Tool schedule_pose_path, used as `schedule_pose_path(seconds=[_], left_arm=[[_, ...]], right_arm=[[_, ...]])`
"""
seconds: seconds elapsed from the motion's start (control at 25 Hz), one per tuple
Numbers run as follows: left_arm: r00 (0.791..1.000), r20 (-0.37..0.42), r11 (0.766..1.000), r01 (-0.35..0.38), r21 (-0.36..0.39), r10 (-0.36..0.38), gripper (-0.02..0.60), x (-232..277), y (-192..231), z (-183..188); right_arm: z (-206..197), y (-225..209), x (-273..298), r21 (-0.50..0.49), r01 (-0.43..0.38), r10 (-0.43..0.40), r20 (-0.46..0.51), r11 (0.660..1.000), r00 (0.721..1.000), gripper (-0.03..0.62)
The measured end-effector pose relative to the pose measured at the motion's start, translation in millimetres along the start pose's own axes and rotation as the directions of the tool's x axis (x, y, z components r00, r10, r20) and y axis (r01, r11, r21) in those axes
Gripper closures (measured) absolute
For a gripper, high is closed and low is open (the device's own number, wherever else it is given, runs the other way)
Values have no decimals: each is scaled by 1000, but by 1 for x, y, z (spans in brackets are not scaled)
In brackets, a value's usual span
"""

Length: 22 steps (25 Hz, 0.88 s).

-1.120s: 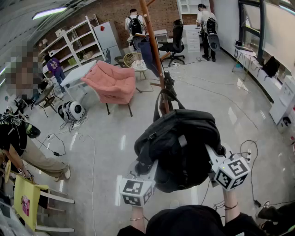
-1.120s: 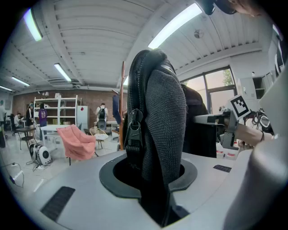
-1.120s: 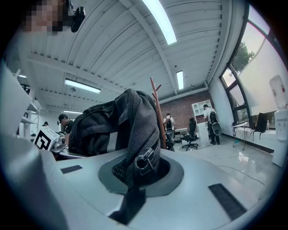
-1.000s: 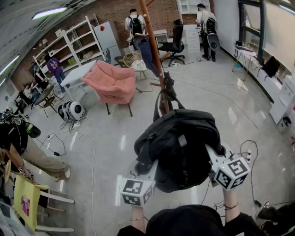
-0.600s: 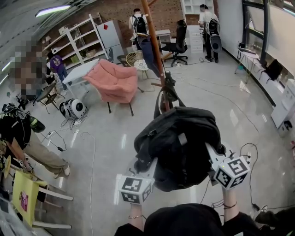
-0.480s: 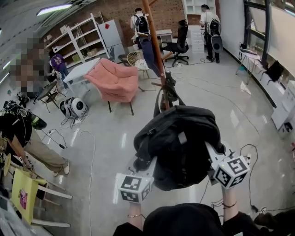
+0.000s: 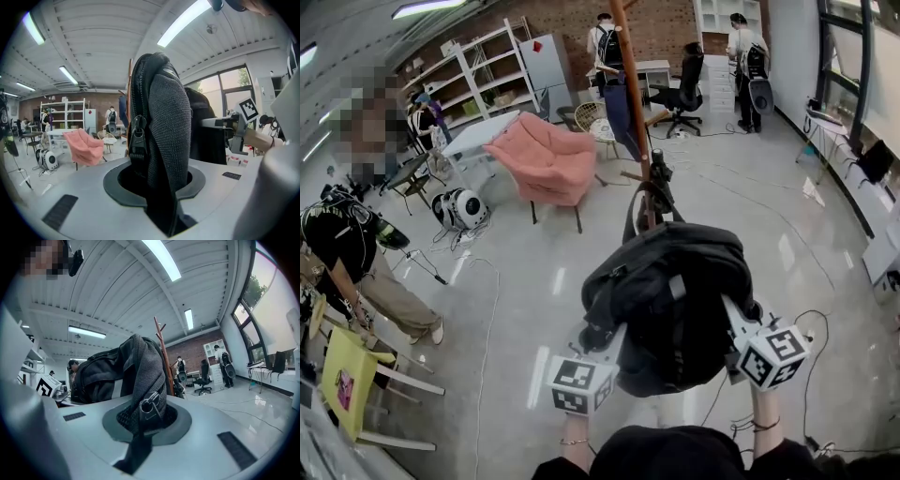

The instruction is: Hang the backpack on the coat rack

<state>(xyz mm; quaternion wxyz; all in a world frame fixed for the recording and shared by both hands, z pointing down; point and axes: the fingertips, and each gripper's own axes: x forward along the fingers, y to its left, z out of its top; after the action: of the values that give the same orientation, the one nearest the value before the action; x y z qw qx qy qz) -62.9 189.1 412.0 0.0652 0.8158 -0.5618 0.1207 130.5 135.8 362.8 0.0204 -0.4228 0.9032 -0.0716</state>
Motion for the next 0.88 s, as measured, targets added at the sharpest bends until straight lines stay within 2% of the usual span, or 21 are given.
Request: schedule_pose_path(seconds=[0.32, 0.88], left_arm=[[999, -39, 1000, 12, -26, -13, 457, 55, 36, -8], [993, -55, 994, 101, -33, -103, 457, 168, 113, 7]], right_arm=[[-16, -29, 58, 27, 17, -16, -38, 999, 999, 567], [-12, -82, 170, 33, 100, -99, -44, 994, 994, 566]])
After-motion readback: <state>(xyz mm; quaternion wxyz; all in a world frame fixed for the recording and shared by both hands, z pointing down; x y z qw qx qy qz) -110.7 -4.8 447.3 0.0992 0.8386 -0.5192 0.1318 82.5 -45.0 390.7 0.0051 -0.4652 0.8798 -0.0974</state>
